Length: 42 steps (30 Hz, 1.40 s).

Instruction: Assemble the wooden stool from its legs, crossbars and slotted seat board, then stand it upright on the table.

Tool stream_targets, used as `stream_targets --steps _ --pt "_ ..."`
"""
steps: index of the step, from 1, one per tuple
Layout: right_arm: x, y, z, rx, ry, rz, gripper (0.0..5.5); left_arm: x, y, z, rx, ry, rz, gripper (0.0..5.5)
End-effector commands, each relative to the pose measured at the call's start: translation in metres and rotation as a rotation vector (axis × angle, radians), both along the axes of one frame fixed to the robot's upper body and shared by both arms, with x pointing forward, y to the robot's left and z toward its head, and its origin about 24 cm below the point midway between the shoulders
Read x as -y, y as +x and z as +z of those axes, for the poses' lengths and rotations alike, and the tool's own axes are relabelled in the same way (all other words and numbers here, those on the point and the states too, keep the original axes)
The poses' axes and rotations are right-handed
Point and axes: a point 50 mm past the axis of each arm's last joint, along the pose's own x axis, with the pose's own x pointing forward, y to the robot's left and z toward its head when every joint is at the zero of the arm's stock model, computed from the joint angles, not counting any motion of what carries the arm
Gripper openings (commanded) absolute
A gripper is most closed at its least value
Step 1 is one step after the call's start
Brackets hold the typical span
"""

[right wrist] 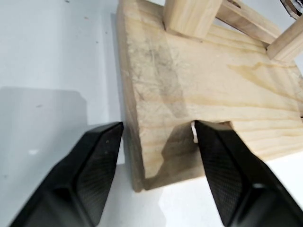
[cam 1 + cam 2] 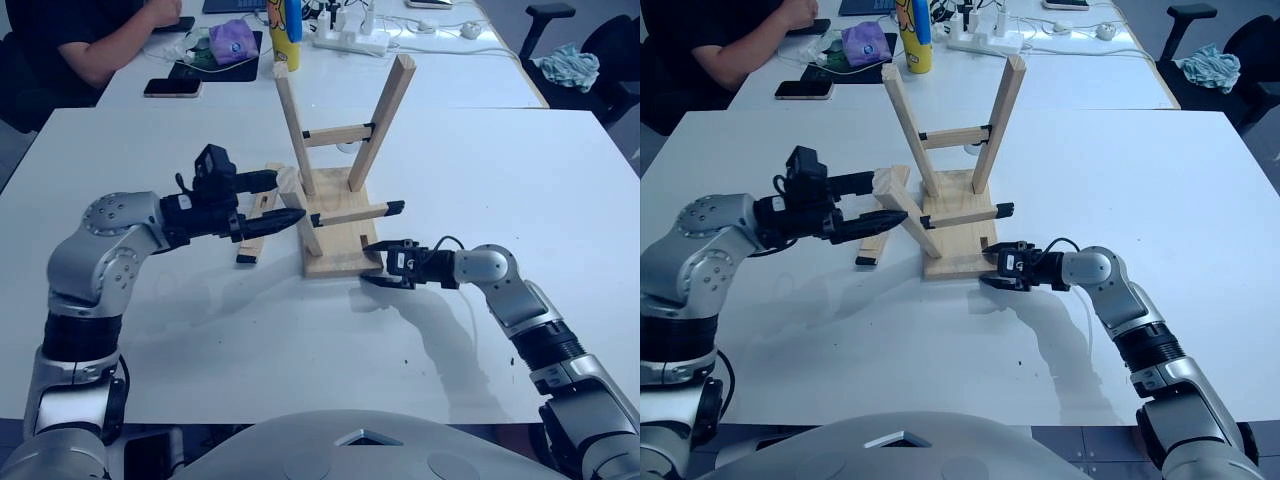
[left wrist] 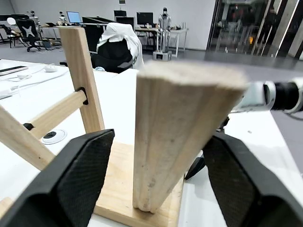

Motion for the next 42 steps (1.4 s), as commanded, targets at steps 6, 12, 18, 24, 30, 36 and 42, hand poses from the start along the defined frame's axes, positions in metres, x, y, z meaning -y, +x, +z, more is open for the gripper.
stream_targets --steps 6,12,18,24,30,36,42 --pt "0.001 -0.003 -0.015 -0.037 -0.010 -0.135 2.82 -0.082 -0.020 -0.024 -0.057 0.008 0.492 3.27" --pt "-0.006 -0.001 -0.005 0.040 0.069 -0.139 2.82 -0.056 -0.021 -0.070 -0.130 0.003 0.619 3.27" --pt "-0.012 0.005 0.009 0.112 0.169 -0.160 2.82 -0.031 -0.016 -0.094 -0.190 -0.048 0.762 3.74" --pt "-0.013 0.003 0.008 0.109 0.185 -0.166 2.82 -0.005 -0.013 -0.109 -0.243 0.028 0.885 4.49" --pt "-0.012 -0.002 0.006 0.074 0.211 -0.166 2.82 0.010 -0.009 -0.127 -0.301 0.157 0.924 5.25" --pt "-0.009 -0.009 0.007 0.034 0.229 -0.163 2.82 0.012 -0.013 -0.144 -0.405 0.212 0.939 5.29" --pt "-0.011 -0.014 0.009 0.016 0.262 -0.183 2.82 0.010 -0.014 -0.148 -0.432 0.234 0.939 5.13"
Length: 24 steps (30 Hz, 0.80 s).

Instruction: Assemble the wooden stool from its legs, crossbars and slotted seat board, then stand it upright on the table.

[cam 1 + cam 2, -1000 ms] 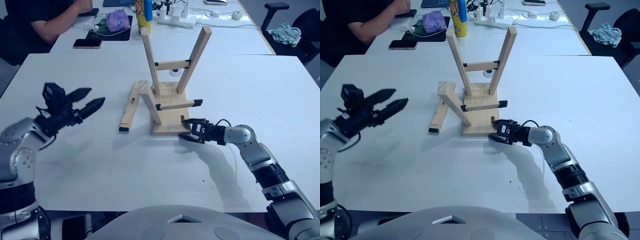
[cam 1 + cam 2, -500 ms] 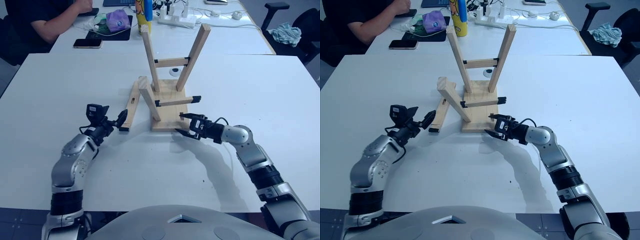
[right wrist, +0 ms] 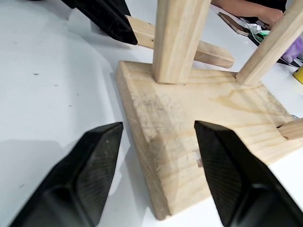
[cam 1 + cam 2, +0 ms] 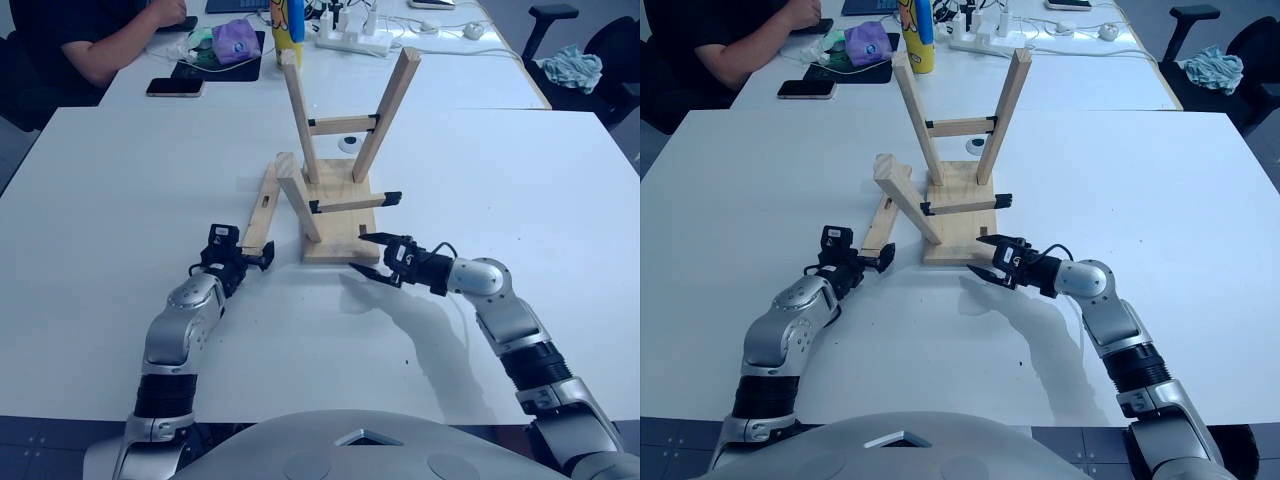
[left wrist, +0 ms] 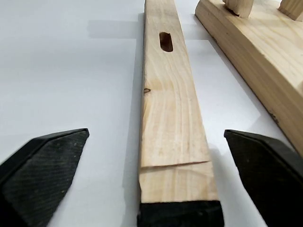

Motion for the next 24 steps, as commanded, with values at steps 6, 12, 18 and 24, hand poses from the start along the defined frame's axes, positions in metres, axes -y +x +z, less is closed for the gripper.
stream_targets --steps 6,12,18,24 --pt "-0.001 -0.007 0.008 -0.042 0.093 -0.052 2.82 -0.001 0.002 -0.003 -0.049 0.060 -0.052 4.43" --pt "-0.002 -0.007 0.011 -0.081 0.154 -0.087 2.82 -0.002 0.001 -0.002 -0.059 0.133 -0.126 3.55" --pt "-0.005 -0.016 0.009 -0.209 0.231 -0.121 2.82 -0.015 -0.001 -0.011 -0.102 0.141 -0.104 2.65" --pt "0.000 -0.036 0.005 -0.408 0.278 -0.085 2.82 -0.034 0.006 0.006 0.073 0.094 -0.029 2.06"
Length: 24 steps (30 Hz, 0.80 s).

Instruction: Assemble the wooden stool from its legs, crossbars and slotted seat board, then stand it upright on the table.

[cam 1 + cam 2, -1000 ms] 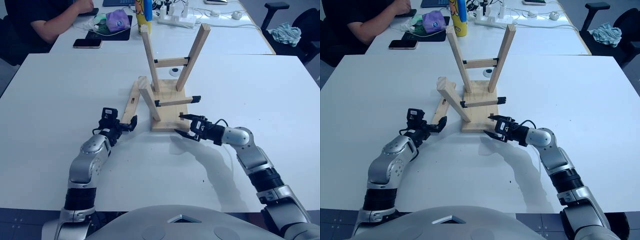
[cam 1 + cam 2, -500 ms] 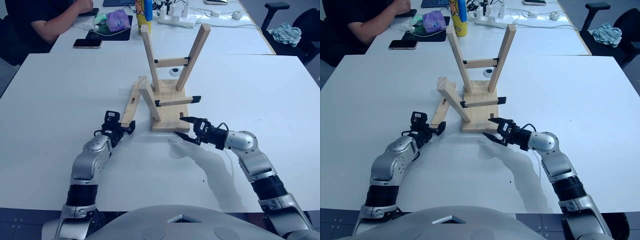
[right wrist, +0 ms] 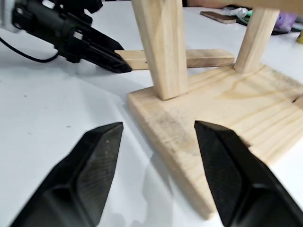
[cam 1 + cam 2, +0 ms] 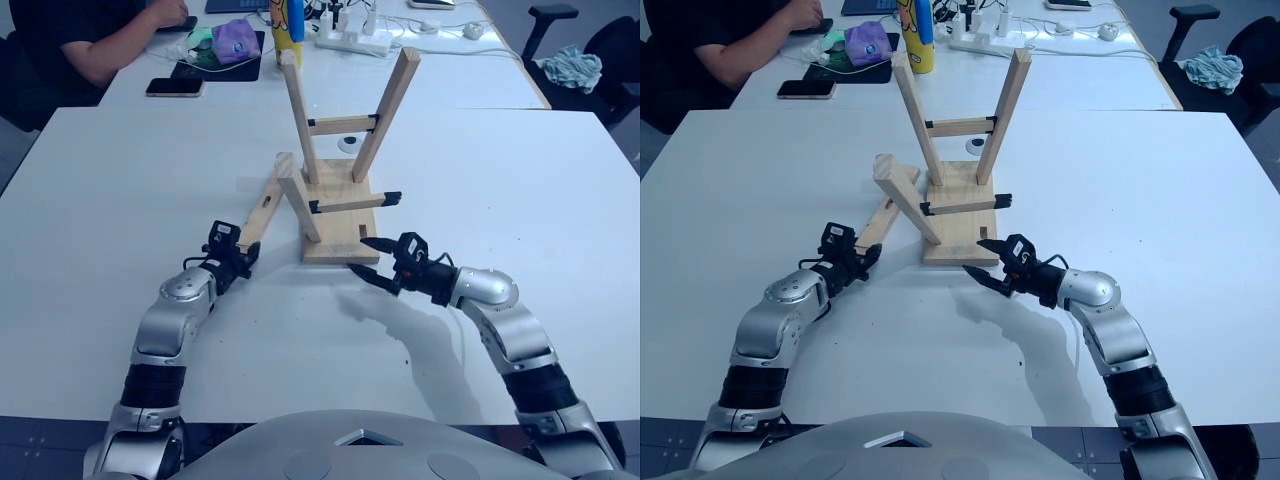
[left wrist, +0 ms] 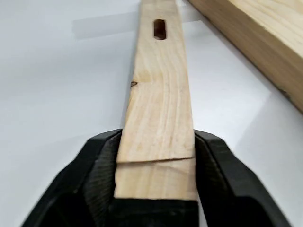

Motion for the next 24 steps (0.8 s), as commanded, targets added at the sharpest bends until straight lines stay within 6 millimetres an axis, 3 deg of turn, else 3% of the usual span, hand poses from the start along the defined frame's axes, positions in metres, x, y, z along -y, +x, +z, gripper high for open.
stream_targets --steps 1,7,12,14,21,24 --pt "0.006 -0.010 0.002 -0.123 0.030 0.045 2.82 -0.017 0.001 0.010 0.119 -0.049 0.074 2.06" --pt "0.001 -0.015 0.031 -0.255 0.230 0.152 2.82 -0.041 0.000 0.064 0.527 -0.155 0.120 2.06" --pt "0.001 -0.016 0.058 -0.339 0.396 0.240 2.82 -0.049 -0.009 0.119 0.792 -0.254 0.013 2.06" --pt "0.003 -0.017 0.060 -0.355 0.392 0.240 2.82 -0.050 -0.007 0.112 0.696 -0.229 -0.018 2.06" --pt "0.002 -0.015 0.052 -0.348 0.313 0.220 2.82 -0.039 -0.023 0.043 0.301 -0.198 -0.053 2.06" --pt "0.001 -0.014 0.050 -0.346 0.304 0.221 2.82 -0.035 -0.027 0.029 0.236 -0.197 -0.051 1.70"
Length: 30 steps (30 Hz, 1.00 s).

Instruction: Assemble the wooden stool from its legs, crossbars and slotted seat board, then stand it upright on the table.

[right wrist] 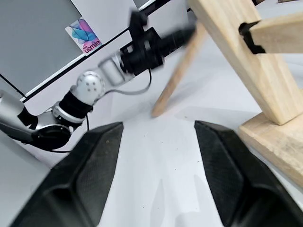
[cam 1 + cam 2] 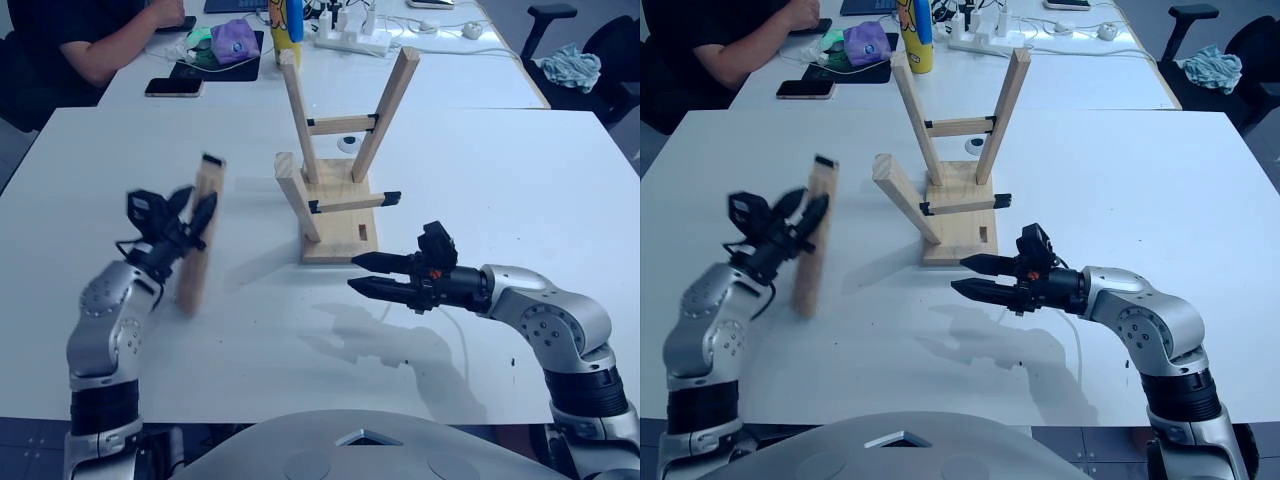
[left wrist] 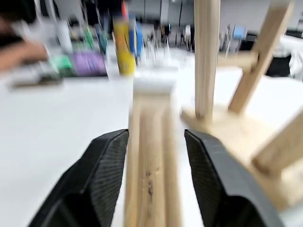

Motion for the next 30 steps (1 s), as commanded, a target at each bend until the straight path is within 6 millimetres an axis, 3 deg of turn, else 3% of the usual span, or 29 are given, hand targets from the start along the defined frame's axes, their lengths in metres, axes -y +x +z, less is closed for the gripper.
stream_targets --steps 1,6,11,19,25,30 --pt "-0.001 0.003 -0.001 0.019 -0.030 0.004 2.82 0.004 -0.004 -0.014 -0.079 0.004 0.001 1.57" --pt "-0.004 0.004 -0.003 0.021 -0.025 -0.009 2.82 0.001 0.009 0.001 -0.055 0.017 0.021 0.82" --pt "-0.004 0.001 -0.010 0.014 -0.046 -0.011 2.82 0.009 -0.004 -0.001 -0.146 0.023 -0.023 0.14" --pt "-0.007 -0.005 -0.017 0.012 -0.053 -0.051 2.82 0.031 -0.046 0.001 -0.263 0.007 0.045 1.10" --pt "-0.014 -0.013 -0.022 0.001 -0.041 -0.080 2.82 0.047 -0.049 -0.001 -0.304 0.062 0.097 1.85" --pt "-0.021 -0.017 -0.021 -0.007 -0.026 -0.061 2.82 0.048 -0.055 -0.008 -0.363 0.110 0.155 2.54"
